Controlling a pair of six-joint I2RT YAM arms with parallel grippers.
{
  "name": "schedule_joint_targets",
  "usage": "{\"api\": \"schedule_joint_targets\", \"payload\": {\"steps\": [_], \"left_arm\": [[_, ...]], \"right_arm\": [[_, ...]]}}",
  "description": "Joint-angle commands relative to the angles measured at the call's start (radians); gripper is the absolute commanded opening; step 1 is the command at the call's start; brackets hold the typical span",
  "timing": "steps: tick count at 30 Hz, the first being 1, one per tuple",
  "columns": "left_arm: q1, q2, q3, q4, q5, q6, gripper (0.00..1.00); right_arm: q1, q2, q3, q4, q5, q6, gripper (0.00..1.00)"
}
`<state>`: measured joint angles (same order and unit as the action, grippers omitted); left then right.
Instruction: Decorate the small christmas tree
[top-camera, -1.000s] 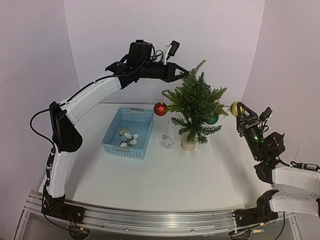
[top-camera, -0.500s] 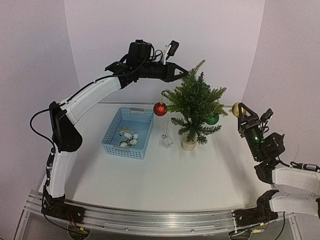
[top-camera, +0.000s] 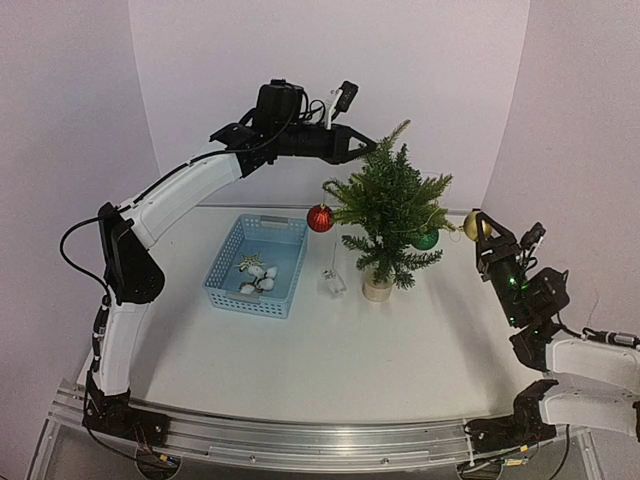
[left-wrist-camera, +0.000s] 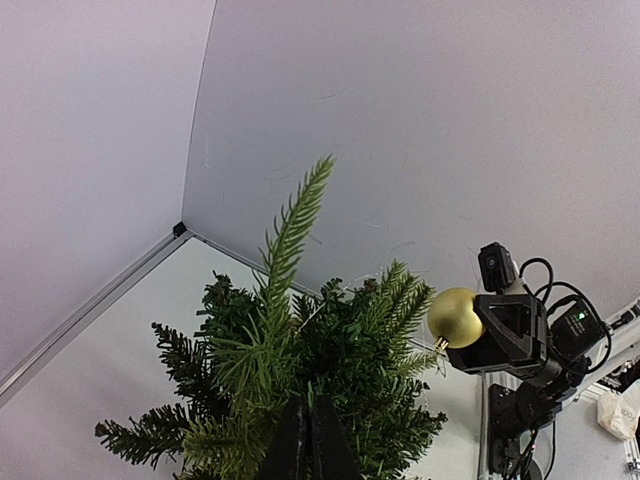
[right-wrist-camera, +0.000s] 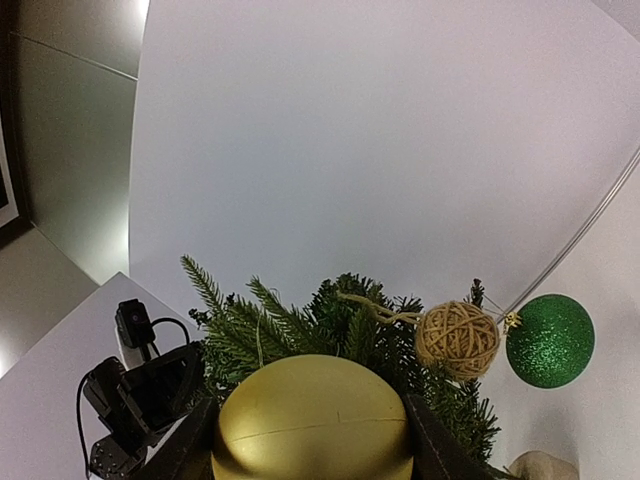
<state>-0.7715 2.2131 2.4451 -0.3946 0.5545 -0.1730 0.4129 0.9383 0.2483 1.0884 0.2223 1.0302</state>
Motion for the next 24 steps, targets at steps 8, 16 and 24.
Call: {"api": "schedule_joint_targets", "payload": {"steps": [8,16,24], "left_arm": [[0.0,-0.013,-0.022,-0.085,0.009,0.015,0.0],[0.0,-0.016,-0.022,-0.082,0.011,0.015,0.0],[-0.001,-0.013,-0.02,-0.073,0.014,0.012,0.0]], "right_arm": [[-0.005,0.035,0.054,-0.007,-0.017,-0.021,0.0],[-0.006,-0.005,0.063,-0.007,0.009,-0.045,0.0],[-0.006,0.05,0.096,-0.006,-0.042,-0.006,0.0]]}}
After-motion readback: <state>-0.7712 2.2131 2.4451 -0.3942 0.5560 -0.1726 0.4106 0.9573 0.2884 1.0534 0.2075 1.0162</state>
